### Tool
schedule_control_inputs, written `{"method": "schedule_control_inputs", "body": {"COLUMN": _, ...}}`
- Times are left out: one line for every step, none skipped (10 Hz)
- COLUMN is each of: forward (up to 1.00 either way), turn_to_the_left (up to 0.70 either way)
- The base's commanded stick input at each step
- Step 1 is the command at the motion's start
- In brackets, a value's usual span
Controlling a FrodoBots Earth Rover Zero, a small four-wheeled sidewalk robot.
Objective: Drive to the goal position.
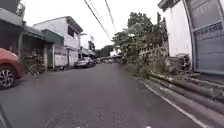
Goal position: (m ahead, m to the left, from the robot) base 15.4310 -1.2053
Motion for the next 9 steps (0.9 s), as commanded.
{"method": "schedule_control_inputs", "body": {"forward": 1.0, "turn_to_the_left": 0.0}}
{"method": "schedule_control_inputs", "body": {"forward": 1.0, "turn_to_the_left": 0.0}}
{"method": "schedule_control_inputs", "body": {"forward": 1.0, "turn_to_the_left": 0.0}}
{"method": "schedule_control_inputs", "body": {"forward": 1.0, "turn_to_the_left": 0.0}}
{"method": "schedule_control_inputs", "body": {"forward": 1.0, "turn_to_the_left": 0.0}}
{"method": "schedule_control_inputs", "body": {"forward": 1.0, "turn_to_the_left": 0.0}}
{"method": "schedule_control_inputs", "body": {"forward": 1.0, "turn_to_the_left": 0.0}}
{"method": "schedule_control_inputs", "body": {"forward": 1.0, "turn_to_the_left": 0.0}}
{"method": "schedule_control_inputs", "body": {"forward": 1.0, "turn_to_the_left": 0.0}}
